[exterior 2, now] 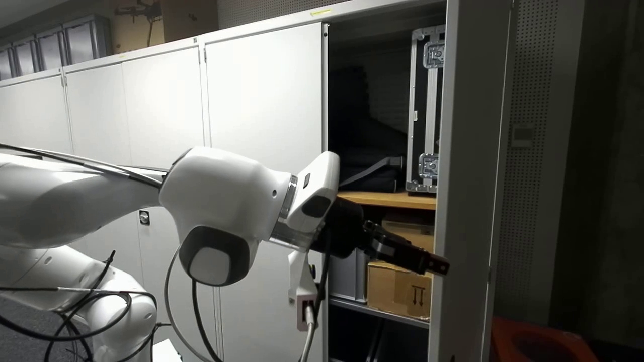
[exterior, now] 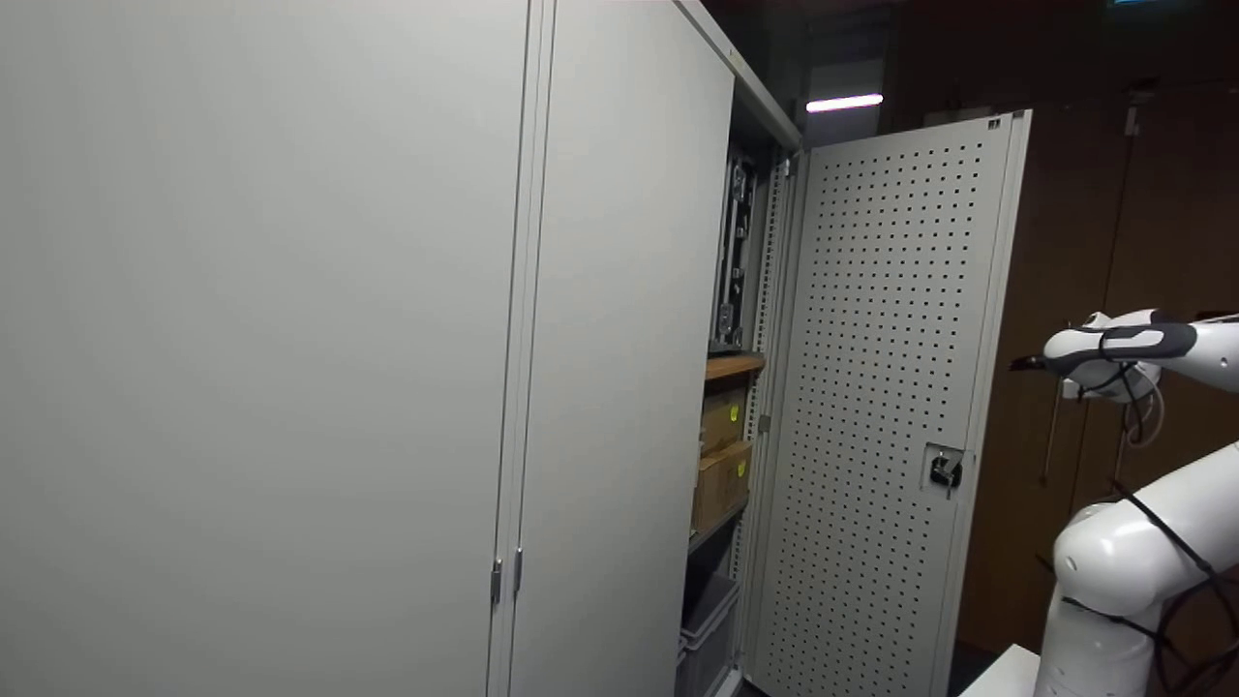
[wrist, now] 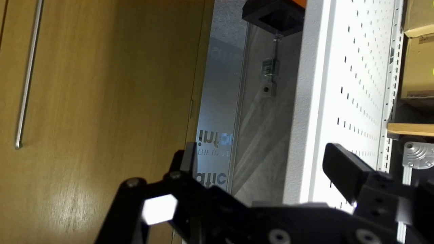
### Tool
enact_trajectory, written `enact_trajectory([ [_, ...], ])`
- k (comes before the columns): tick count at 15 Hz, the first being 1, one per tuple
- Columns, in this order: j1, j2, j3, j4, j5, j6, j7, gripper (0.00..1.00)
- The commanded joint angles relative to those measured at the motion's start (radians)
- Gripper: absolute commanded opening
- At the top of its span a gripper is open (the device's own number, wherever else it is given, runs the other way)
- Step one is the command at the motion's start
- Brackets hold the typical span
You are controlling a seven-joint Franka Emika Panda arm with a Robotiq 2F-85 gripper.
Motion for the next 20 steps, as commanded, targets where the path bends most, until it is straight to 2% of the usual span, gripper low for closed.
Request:
enact_trajectory([
  [1,0.066,-0.046,-0.028,0.056,0.010,-0.057,-0.053,1.00],
  [20,0.198,-0.097,-0.066,0.156,0.034,-0.202,-0.159,1.00],
])
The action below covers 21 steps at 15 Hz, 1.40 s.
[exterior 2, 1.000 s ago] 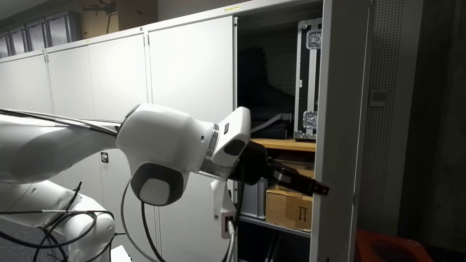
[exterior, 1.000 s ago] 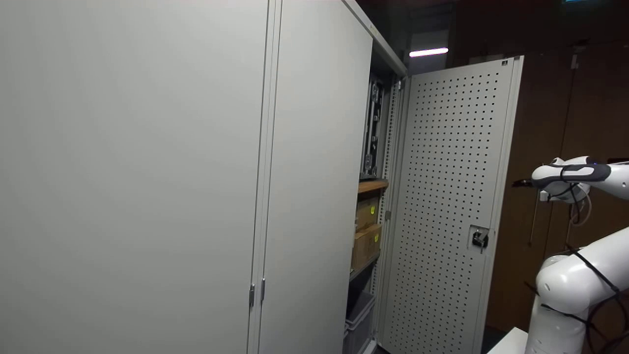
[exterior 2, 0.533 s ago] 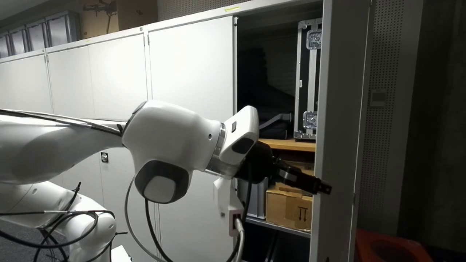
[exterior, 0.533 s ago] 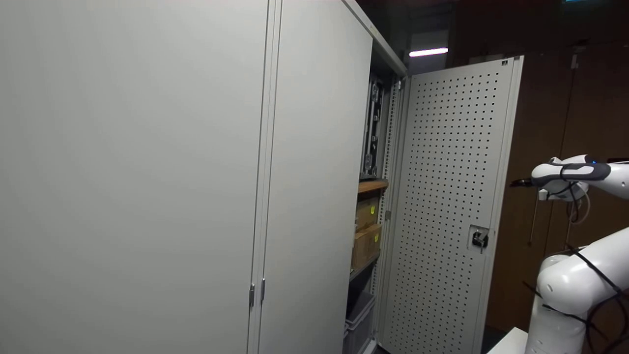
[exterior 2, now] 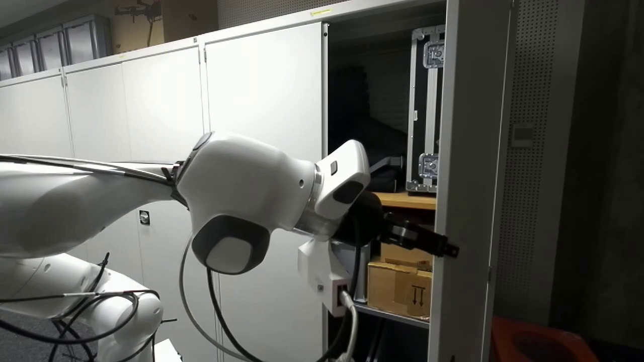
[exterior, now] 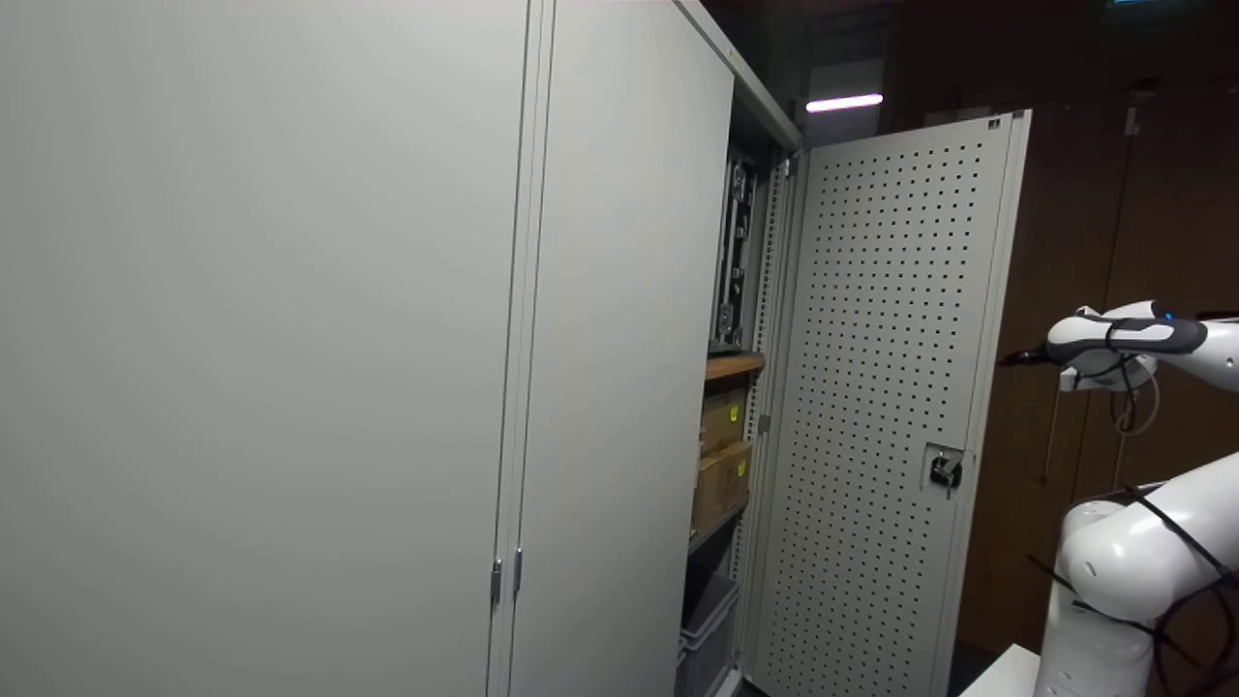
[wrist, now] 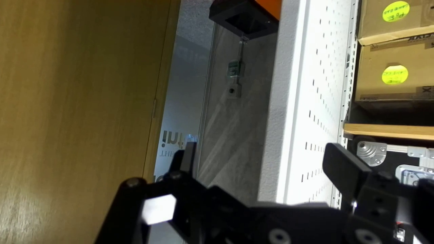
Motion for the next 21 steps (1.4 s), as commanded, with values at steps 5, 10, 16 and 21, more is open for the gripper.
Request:
enact_trajectory([
  [5,0.089,-0.030,-0.027,0.070,0.031,-0.044,-0.068,1.00],
  [10,0.115,-0.032,-0.040,0.083,0.031,-0.048,-0.070,1.00],
  [16,0.137,-0.039,-0.052,0.099,0.030,-0.057,-0.076,1.00],
  [21,0.157,-0.041,-0.051,0.114,0.033,-0.072,-0.079,1.00],
])
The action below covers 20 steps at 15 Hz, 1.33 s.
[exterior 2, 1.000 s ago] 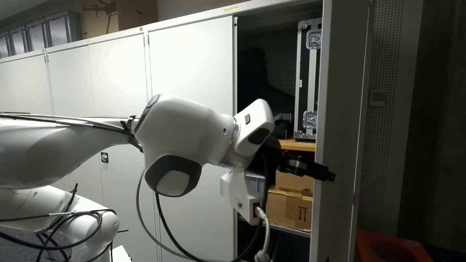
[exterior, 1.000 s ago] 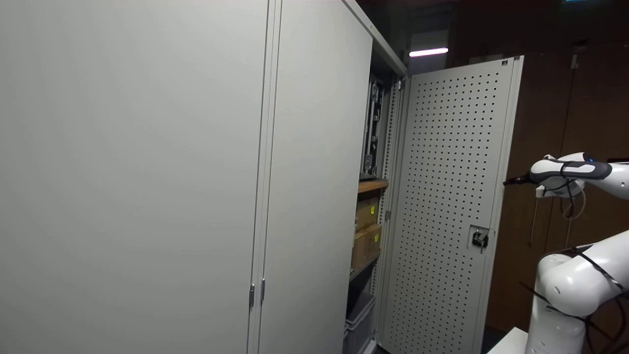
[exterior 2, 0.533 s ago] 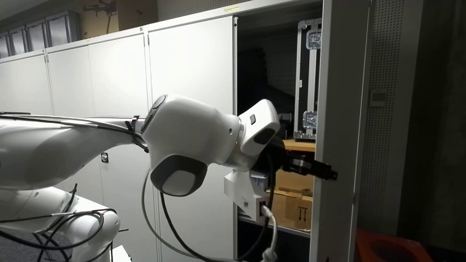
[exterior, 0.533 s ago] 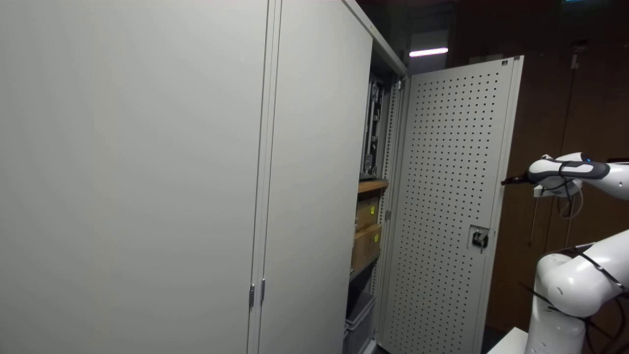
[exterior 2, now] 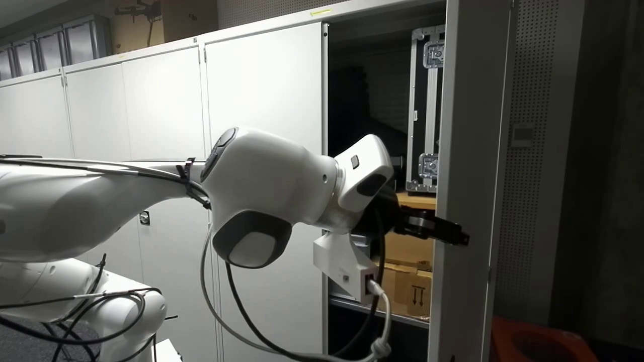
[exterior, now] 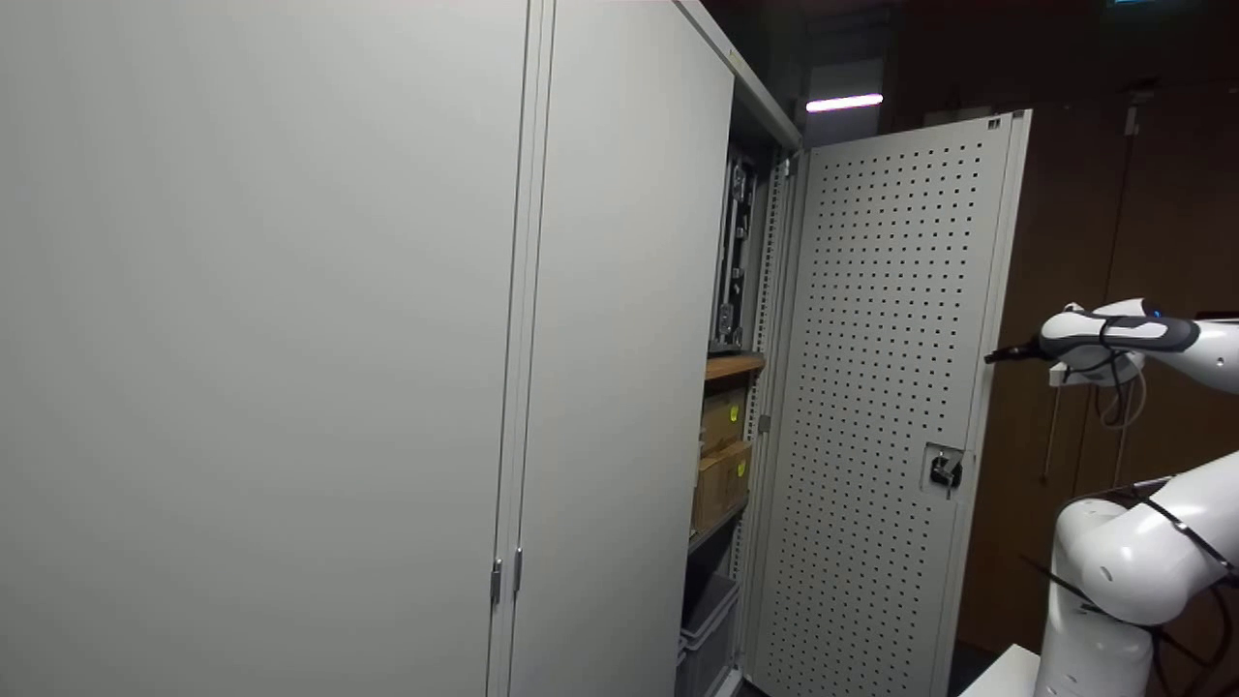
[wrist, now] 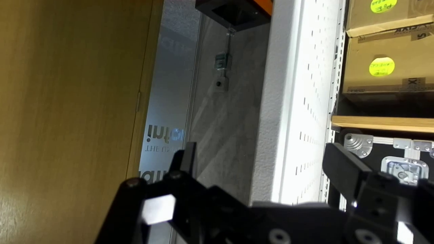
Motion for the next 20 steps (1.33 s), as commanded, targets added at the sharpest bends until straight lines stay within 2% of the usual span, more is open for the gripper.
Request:
enact_trajectory([
  [1,0.046,-0.024,-0.005,0.049,0.032,-0.045,-0.058,1.00],
  [11,0.082,-0.031,0.012,0.051,0.033,-0.055,-0.065,1.00],
  [20,0.066,-0.047,0.054,0.021,0.033,-0.077,-0.109,1.00],
])
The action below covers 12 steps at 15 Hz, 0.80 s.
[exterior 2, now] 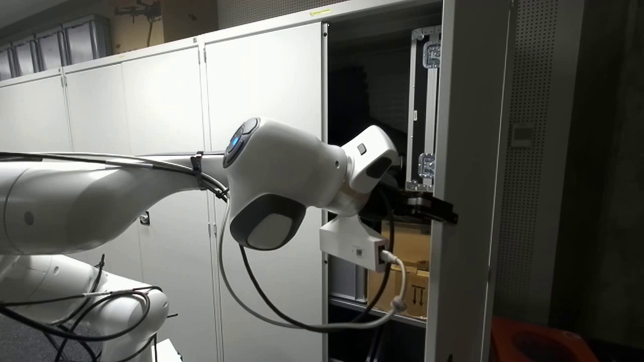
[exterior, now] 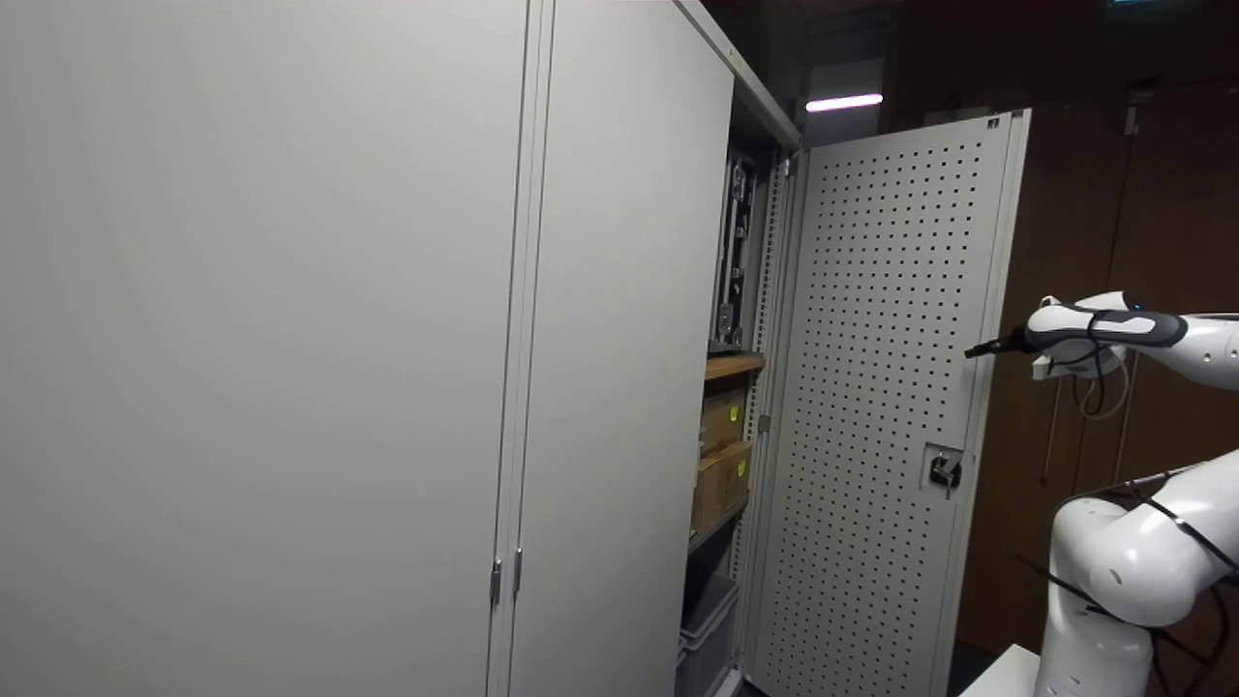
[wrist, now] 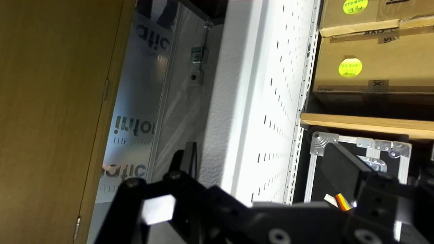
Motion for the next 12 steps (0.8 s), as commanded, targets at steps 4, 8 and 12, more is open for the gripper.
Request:
enact_trajectory([
  [4,-0.008,-0.063,0.057,-0.017,0.036,-0.045,-0.089,1.00],
  [8,-0.021,-0.082,0.092,-0.043,0.039,-0.048,-0.089,1.00],
  [12,-0.031,-0.090,0.118,-0.064,0.040,-0.046,-0.086,1.00],
])
